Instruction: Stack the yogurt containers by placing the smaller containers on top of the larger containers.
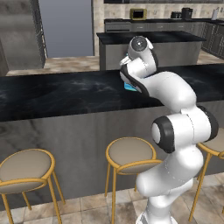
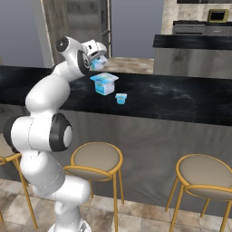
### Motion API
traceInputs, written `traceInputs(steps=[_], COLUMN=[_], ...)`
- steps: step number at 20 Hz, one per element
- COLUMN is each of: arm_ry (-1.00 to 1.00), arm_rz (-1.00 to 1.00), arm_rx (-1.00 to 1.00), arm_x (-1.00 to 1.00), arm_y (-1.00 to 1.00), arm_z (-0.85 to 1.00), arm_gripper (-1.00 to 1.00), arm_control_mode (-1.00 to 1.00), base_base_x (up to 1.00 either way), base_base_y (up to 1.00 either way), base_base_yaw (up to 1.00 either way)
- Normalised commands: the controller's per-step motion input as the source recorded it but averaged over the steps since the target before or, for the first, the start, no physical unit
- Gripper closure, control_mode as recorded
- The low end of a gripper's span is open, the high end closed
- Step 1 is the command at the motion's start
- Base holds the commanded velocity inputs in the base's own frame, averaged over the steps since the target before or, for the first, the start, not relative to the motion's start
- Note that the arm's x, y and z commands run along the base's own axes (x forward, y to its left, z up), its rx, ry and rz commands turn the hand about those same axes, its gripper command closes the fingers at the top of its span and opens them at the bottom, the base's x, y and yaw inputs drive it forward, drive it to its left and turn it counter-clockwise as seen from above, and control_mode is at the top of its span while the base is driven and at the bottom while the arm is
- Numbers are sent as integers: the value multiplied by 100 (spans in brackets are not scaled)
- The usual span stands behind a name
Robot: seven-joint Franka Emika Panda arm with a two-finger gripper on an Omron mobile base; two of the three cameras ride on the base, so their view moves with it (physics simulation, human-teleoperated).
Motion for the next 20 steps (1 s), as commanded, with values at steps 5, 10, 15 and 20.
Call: traceInputs(steps=[5,10,15,20], arm_ry=[0,0,0,0], arm_rz=[0,0,0,0], arm_rx=[6,4,1,0], arm_x=[-3,0,0,0], arm_y=[-24,-8,0,0], arm_z=[0,0,-3,-6], arm_gripper=[100,100,100,100], arm_control_mode=[-100,-100,-100,-100], base_base_x=[0,0,0,0], base_base_y=[0,0,0,0], base_base_yaw=[0,0,0,0])
